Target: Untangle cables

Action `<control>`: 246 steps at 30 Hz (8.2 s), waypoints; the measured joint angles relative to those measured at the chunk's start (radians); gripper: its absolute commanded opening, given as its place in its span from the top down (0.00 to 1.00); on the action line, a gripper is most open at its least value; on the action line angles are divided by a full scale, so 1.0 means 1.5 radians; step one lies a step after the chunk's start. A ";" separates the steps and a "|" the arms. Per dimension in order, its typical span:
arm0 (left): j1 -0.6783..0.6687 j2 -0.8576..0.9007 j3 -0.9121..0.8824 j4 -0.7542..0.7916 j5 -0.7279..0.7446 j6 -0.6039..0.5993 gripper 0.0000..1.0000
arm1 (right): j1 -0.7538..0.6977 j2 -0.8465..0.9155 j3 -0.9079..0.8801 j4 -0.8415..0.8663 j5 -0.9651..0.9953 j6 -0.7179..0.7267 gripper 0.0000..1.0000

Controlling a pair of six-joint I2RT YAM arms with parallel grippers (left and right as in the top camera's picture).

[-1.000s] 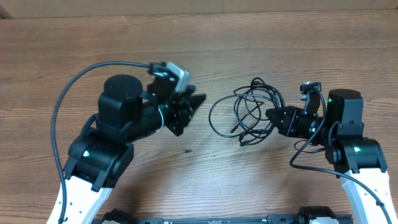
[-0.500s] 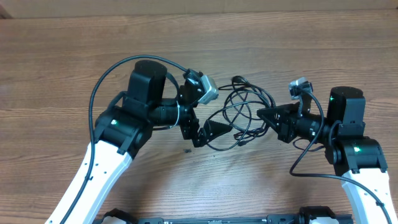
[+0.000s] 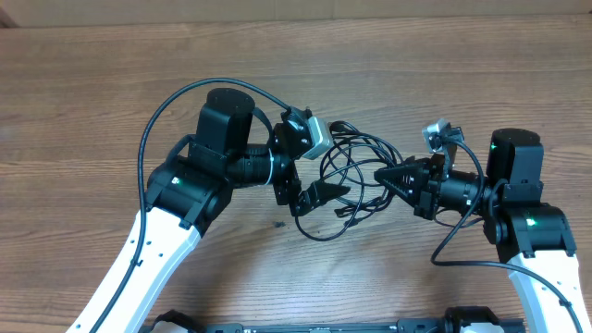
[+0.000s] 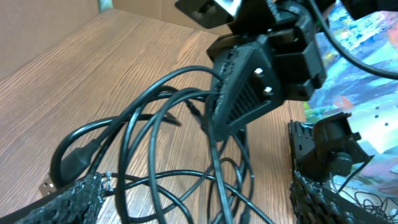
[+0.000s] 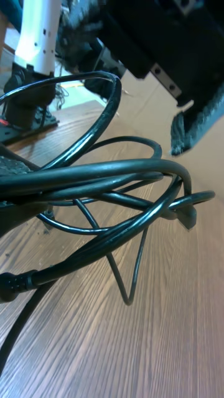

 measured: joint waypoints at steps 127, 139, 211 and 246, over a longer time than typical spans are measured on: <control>-0.022 0.066 -0.001 0.314 0.232 -0.246 0.96 | -0.021 -0.002 0.000 -0.067 0.149 0.125 0.33; -0.022 0.077 -0.006 0.399 0.295 -0.266 0.96 | -0.017 -0.009 0.002 -0.092 0.188 0.126 0.33; 0.013 0.078 -0.003 0.259 0.146 -0.342 0.96 | -0.019 0.014 0.004 -0.021 0.263 0.123 0.09; -0.013 0.078 -0.003 0.259 0.167 -0.335 0.96 | -0.018 0.014 0.004 0.062 0.170 0.068 0.96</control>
